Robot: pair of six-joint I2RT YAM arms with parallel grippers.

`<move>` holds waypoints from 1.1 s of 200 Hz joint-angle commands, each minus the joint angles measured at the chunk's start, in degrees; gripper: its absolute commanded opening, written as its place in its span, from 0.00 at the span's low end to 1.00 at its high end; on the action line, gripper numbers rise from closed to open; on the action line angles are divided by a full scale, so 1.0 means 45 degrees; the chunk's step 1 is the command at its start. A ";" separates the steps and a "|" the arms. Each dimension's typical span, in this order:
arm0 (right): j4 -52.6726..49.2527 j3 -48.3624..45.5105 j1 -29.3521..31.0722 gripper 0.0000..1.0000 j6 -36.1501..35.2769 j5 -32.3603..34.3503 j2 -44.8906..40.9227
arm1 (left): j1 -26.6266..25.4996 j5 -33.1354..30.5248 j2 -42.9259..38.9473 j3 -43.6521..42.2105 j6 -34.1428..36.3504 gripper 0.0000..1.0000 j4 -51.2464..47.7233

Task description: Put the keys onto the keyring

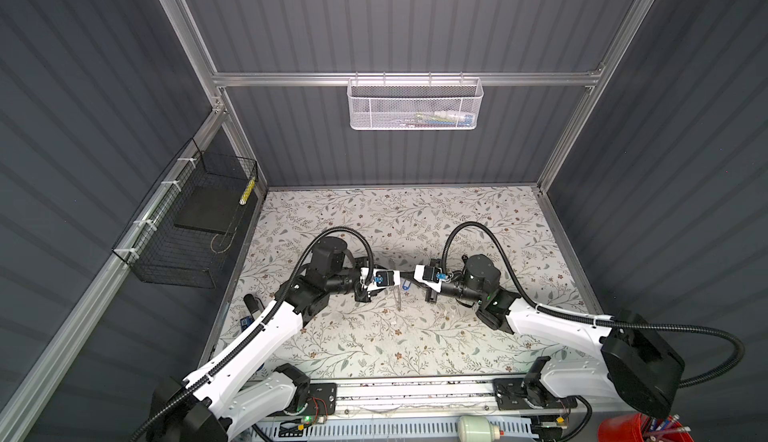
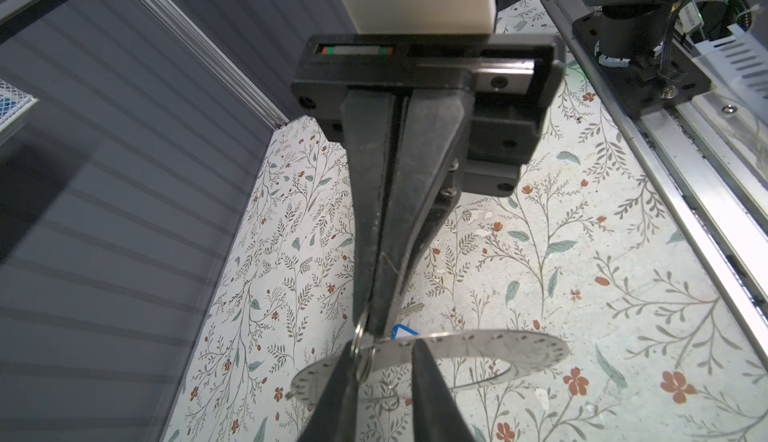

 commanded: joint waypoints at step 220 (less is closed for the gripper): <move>0.0471 -0.0004 -0.0013 0.03 -0.0231 -0.0654 -0.0159 | 0.0620 0.1613 0.0054 0.0084 -0.1134 0.17 -0.0591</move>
